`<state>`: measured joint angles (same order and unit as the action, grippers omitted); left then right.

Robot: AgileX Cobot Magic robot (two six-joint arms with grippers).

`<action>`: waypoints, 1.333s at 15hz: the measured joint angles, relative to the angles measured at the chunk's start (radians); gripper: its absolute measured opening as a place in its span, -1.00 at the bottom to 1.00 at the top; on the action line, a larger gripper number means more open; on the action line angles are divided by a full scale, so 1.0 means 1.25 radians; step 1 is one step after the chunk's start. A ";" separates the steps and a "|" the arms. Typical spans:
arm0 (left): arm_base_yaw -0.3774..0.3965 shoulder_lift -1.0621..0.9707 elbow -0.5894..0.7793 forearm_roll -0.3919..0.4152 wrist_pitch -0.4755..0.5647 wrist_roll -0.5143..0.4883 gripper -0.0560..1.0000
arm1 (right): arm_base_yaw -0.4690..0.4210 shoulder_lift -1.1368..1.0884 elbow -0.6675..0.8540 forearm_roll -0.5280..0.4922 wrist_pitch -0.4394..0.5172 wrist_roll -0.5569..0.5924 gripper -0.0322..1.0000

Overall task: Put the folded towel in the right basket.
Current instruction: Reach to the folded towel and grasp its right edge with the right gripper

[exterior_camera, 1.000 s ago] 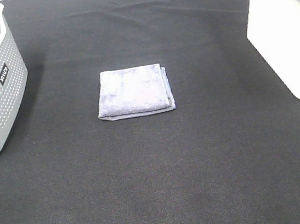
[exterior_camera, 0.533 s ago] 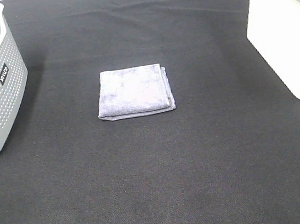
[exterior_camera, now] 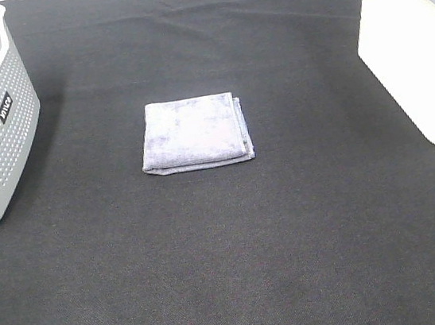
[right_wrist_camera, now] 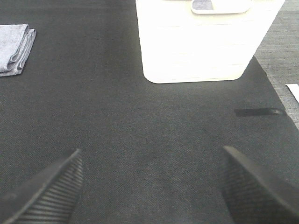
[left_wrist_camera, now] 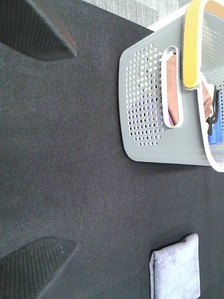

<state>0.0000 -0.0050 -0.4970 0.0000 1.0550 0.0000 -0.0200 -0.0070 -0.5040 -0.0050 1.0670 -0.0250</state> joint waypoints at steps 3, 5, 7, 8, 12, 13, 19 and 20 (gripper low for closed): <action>0.000 0.000 0.000 0.000 0.000 0.000 0.95 | 0.000 0.000 0.000 0.000 0.000 0.000 0.52; 0.000 0.000 0.000 0.000 0.000 0.000 0.95 | 0.000 0.000 0.000 0.000 0.000 0.000 0.52; 0.000 0.000 0.000 0.000 0.000 0.000 0.95 | 0.000 0.000 0.000 0.000 0.000 0.000 0.52; 0.000 0.000 0.000 0.000 0.000 0.000 0.95 | 0.000 0.000 0.000 0.000 0.000 0.000 0.52; 0.000 0.000 0.000 0.000 0.000 0.000 0.95 | 0.000 0.000 0.000 0.000 0.000 0.000 0.52; 0.000 0.000 0.000 0.000 0.000 0.000 0.95 | 0.000 0.000 0.000 0.000 0.000 0.000 0.52; 0.000 0.000 0.000 0.000 0.000 0.000 0.95 | 0.000 0.000 0.000 0.000 0.000 0.000 0.52; 0.000 0.000 0.000 0.000 0.000 0.000 0.95 | 0.000 0.000 0.000 0.000 0.000 0.000 0.52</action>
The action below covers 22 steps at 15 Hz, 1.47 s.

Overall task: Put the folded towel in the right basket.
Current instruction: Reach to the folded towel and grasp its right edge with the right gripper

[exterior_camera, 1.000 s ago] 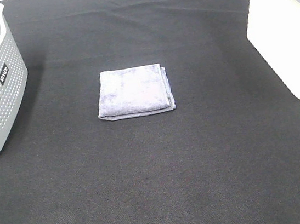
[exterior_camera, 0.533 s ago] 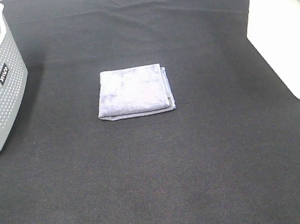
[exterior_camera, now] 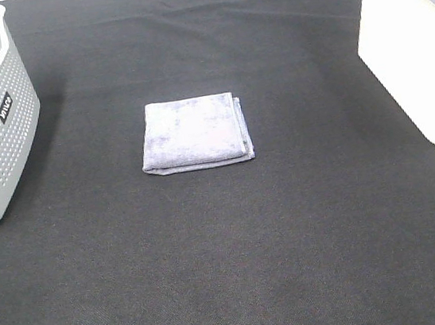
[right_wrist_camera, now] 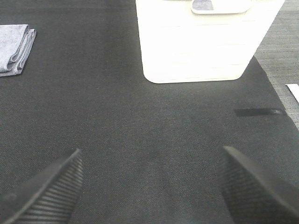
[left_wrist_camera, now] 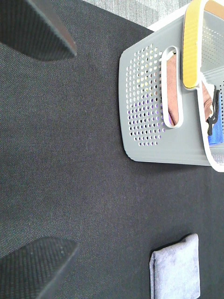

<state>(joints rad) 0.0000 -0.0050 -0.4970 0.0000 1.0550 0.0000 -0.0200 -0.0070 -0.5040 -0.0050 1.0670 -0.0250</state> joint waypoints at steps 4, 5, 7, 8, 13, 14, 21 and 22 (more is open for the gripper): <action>0.000 0.000 0.000 0.000 0.000 0.000 0.95 | 0.000 0.000 0.000 0.000 0.000 0.000 0.52; 0.000 0.000 0.000 0.000 0.000 0.000 0.95 | 0.000 0.000 0.000 0.000 0.000 0.000 0.52; 0.000 0.000 0.000 0.000 0.000 0.000 0.95 | 0.000 0.000 0.000 0.000 0.000 0.000 0.52; 0.000 0.000 0.000 0.000 0.000 0.000 0.95 | 0.000 0.000 0.000 0.000 0.000 0.000 0.52; 0.000 0.000 0.000 0.000 0.000 0.000 0.95 | 0.000 0.000 0.000 0.000 0.000 0.000 0.52; 0.000 0.000 0.000 0.000 0.000 0.000 0.95 | 0.000 0.000 0.000 0.000 0.000 0.000 0.52; 0.000 0.000 0.000 0.000 0.000 0.000 0.95 | 0.000 0.131 -0.042 0.004 -0.078 0.000 0.52; 0.000 0.000 0.000 0.000 0.000 0.000 0.95 | 0.000 0.190 -0.064 0.004 -0.117 0.000 0.52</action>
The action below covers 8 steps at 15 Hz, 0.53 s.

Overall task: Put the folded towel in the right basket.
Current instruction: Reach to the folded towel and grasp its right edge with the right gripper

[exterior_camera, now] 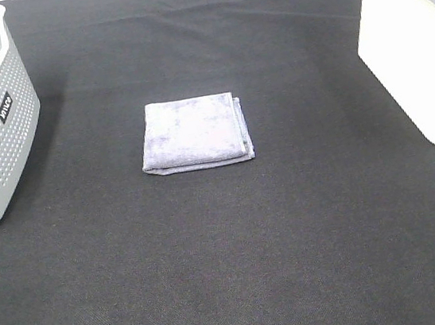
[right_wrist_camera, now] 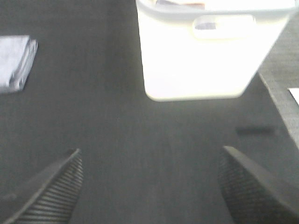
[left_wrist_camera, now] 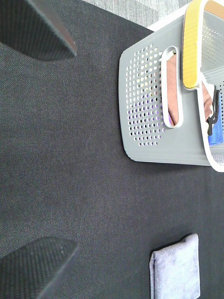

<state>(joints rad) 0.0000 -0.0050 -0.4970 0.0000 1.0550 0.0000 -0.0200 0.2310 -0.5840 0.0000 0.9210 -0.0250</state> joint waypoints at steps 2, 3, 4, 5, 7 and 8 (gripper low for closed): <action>0.000 0.000 0.000 0.000 0.000 0.000 0.95 | 0.000 0.144 -0.048 0.006 -0.091 0.000 0.52; 0.000 0.000 0.000 0.000 0.000 0.000 0.95 | 0.000 0.211 -0.076 0.016 -0.136 0.000 0.52; 0.000 0.000 0.000 0.000 0.000 0.000 0.95 | 0.000 0.282 -0.113 0.024 -0.165 0.000 0.52; 0.000 0.000 0.000 0.000 0.000 0.000 0.95 | 0.000 0.362 -0.159 0.030 -0.181 0.000 0.52; 0.000 0.000 0.000 0.000 0.000 0.000 0.95 | 0.000 0.558 -0.286 0.045 -0.182 -0.007 0.52; 0.000 0.000 0.000 0.000 0.000 0.000 0.95 | 0.000 0.630 -0.339 0.060 -0.171 -0.023 0.52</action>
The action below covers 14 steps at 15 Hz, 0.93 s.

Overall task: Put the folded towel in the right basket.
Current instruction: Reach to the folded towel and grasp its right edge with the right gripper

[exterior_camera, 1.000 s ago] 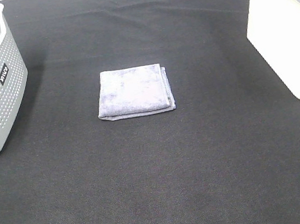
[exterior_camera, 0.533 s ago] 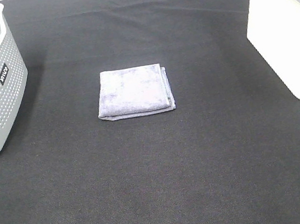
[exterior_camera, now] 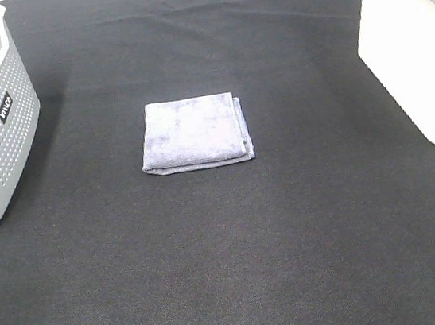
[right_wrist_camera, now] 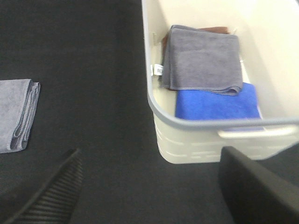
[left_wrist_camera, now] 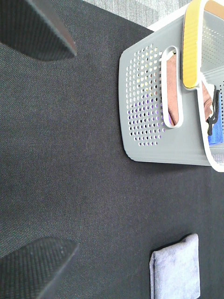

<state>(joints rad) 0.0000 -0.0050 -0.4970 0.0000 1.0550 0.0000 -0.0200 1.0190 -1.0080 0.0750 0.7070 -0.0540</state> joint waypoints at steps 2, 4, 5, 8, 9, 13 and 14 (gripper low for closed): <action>0.000 0.000 0.000 0.000 0.000 0.000 0.95 | 0.000 0.148 -0.117 0.062 0.048 -0.053 0.52; 0.000 0.000 0.000 0.000 0.000 0.000 0.95 | 0.000 0.275 -0.238 0.140 0.117 -0.119 0.52; 0.000 0.000 0.000 0.000 0.000 0.000 0.95 | 0.000 0.340 -0.298 0.179 0.146 -0.150 0.52; 0.000 0.000 0.000 0.000 0.000 0.000 0.95 | 0.006 0.497 -0.472 0.250 0.222 -0.179 0.52; 0.000 0.000 0.000 0.000 0.000 0.000 0.95 | 0.034 0.560 -0.543 0.252 0.231 -0.182 0.52; 0.000 0.000 0.000 0.000 0.000 0.000 0.95 | 0.134 0.675 -0.652 0.246 0.231 -0.186 0.52; 0.000 0.000 0.000 0.000 0.000 0.000 0.95 | 0.160 0.709 -0.681 0.246 0.232 -0.182 0.52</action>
<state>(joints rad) 0.0000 -0.0050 -0.4970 0.0000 1.0550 0.0000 0.1800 1.9050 -1.8590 0.3820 0.9970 -0.2810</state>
